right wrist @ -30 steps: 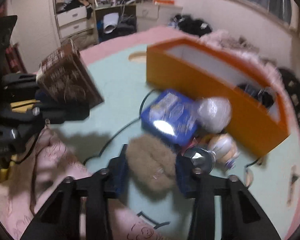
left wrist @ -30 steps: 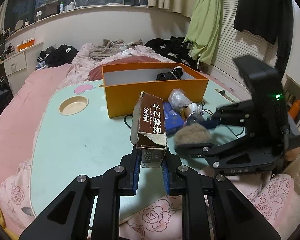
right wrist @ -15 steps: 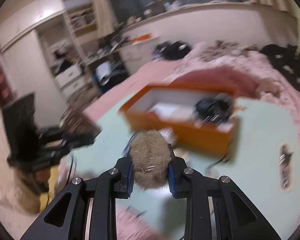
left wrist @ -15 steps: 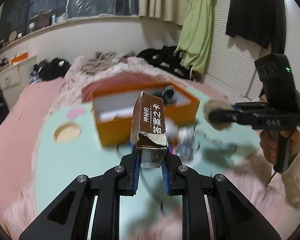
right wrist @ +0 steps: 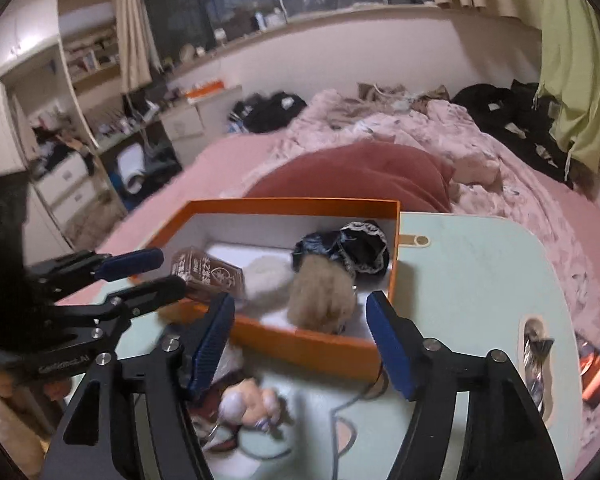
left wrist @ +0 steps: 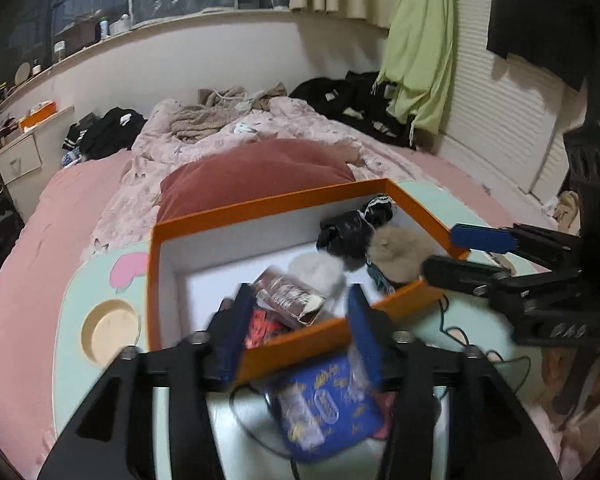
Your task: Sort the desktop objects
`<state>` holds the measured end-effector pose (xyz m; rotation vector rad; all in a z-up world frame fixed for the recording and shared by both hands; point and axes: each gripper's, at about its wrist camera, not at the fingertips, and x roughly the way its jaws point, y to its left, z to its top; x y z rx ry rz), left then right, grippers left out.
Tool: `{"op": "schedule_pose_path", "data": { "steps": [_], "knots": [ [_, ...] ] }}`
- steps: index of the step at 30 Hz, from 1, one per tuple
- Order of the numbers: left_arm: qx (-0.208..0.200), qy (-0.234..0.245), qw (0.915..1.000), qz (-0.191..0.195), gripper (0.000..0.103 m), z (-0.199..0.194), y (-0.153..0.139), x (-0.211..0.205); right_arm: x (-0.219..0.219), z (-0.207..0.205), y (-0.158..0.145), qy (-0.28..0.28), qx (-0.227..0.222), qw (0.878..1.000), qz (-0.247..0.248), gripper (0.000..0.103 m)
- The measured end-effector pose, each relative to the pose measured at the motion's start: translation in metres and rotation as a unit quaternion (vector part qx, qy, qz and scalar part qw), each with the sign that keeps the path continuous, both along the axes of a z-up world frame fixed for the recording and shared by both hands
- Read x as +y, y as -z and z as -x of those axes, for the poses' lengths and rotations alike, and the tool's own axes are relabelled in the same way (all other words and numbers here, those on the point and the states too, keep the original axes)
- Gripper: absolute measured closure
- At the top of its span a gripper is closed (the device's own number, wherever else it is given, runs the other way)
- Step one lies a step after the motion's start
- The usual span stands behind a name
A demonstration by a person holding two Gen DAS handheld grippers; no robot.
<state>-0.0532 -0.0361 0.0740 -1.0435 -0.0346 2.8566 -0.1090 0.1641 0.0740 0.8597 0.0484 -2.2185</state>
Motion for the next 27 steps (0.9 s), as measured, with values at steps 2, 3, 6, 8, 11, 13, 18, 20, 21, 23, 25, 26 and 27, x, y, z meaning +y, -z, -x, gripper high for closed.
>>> {"op": "schedule_pose_path", "data": {
  "steps": [2, 3, 6, 8, 11, 13, 18, 20, 21, 23, 25, 26, 27],
  "knots": [
    [0.015, -0.011, 0.9998, 0.0, 0.027, -0.019, 0.0, -0.004, 0.013, -0.015, -0.001, 0.001, 0.003, 1.0, 0.012, 0.022],
    [0.019, -0.012, 0.9997, 0.001, 0.026, -0.026, -0.001, -0.005, 0.015, -0.021, -0.002, 0.002, 0.007, 1.0, 0.01, 0.021],
    [0.017, -0.017, 0.9997, 0.006, 0.026, -0.052, 0.004, -0.004, 0.024, -0.053, 0.004, -0.007, 0.02, 1.0, -0.006, 0.018],
    [0.004, -0.019, 0.9998, 0.006, 0.026, -0.067, 0.012, -0.004, 0.024, -0.065, 0.014, -0.011, 0.015, 0.999, -0.035, 0.017],
    [-0.024, -0.017, 0.9995, -0.005, 0.026, -0.084, 0.029, -0.001, 0.023, -0.081, 0.04, -0.01, -0.002, 0.996, -0.086, 0.017],
    [-0.045, -0.019, 0.9988, -0.009, 0.026, -0.089, 0.041, -0.002, 0.024, -0.086, 0.057, -0.007, -0.014, 0.995, -0.103, 0.017],
    [-0.082, -0.028, 0.9962, 0.002, 0.02, -0.087, 0.066, 0.003, 0.021, -0.094, 0.072, 0.005, 0.008, 0.99, -0.143, 0.0],
    [-0.085, -0.034, 0.9956, 0.019, 0.013, -0.087, 0.069, 0.01, 0.023, -0.093, 0.074, 0.007, 0.01, 0.99, -0.14, 0.0],
    [-0.085, -0.031, 0.9957, 0.019, 0.01, -0.087, 0.07, 0.012, 0.024, -0.093, 0.074, 0.007, 0.011, 0.99, -0.14, 0.0],
    [-0.084, -0.03, 0.9959, 0.017, 0.009, -0.086, 0.071, 0.012, 0.026, -0.094, 0.075, 0.007, 0.012, 0.99, -0.139, 0.0],
    [-0.084, -0.034, 0.9958, 0.016, 0.005, -0.086, 0.072, 0.011, 0.027, -0.094, 0.074, 0.007, 0.014, 0.99, -0.138, 0.0],
    [-0.085, -0.036, 0.9956, 0.017, 0.003, -0.086, 0.073, 0.011, 0.028, -0.094, 0.075, 0.006, 0.014, 0.99, -0.137, 0.0],
    [-0.086, -0.037, 0.9955, 0.016, 0.001, -0.085, 0.073, 0.011, 0.027, -0.094, 0.074, 0.006, 0.014, 0.99, -0.137, 0.0]
  ]
}}
